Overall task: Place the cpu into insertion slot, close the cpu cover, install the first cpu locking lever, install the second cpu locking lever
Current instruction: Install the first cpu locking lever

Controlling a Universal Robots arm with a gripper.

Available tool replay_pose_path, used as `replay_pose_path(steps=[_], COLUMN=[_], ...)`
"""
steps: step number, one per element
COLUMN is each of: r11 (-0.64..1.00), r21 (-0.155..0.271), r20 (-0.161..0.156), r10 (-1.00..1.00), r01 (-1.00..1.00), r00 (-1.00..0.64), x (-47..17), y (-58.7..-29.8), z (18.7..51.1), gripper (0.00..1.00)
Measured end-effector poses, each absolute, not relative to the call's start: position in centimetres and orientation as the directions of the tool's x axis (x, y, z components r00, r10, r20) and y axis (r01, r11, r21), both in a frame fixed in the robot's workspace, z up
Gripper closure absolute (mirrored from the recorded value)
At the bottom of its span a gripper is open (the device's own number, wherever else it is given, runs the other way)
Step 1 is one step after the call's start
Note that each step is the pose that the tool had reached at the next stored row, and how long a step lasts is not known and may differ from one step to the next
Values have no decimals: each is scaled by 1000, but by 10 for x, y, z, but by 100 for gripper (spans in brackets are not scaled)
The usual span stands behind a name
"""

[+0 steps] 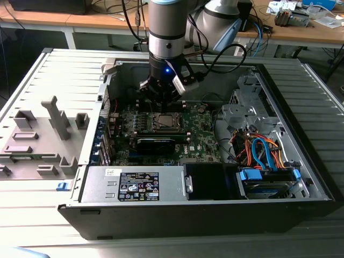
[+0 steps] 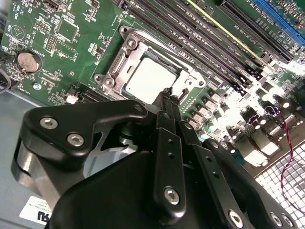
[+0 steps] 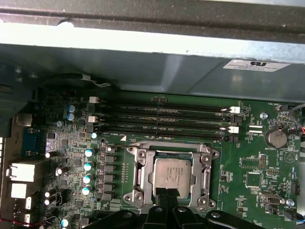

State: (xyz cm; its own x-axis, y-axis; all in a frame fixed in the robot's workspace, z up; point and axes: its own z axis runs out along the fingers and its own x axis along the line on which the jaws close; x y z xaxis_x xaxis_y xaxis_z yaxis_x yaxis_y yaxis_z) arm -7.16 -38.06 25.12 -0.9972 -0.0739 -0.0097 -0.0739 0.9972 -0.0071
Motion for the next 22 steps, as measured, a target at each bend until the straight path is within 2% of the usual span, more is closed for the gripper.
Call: replay_pose_path(steps=[22], r11=[997], r21=[-7], r20=[-10], r10=[-74], r01=[-74], r00=[-997], x=[-76], y=[-381], z=[251], gripper=[89])
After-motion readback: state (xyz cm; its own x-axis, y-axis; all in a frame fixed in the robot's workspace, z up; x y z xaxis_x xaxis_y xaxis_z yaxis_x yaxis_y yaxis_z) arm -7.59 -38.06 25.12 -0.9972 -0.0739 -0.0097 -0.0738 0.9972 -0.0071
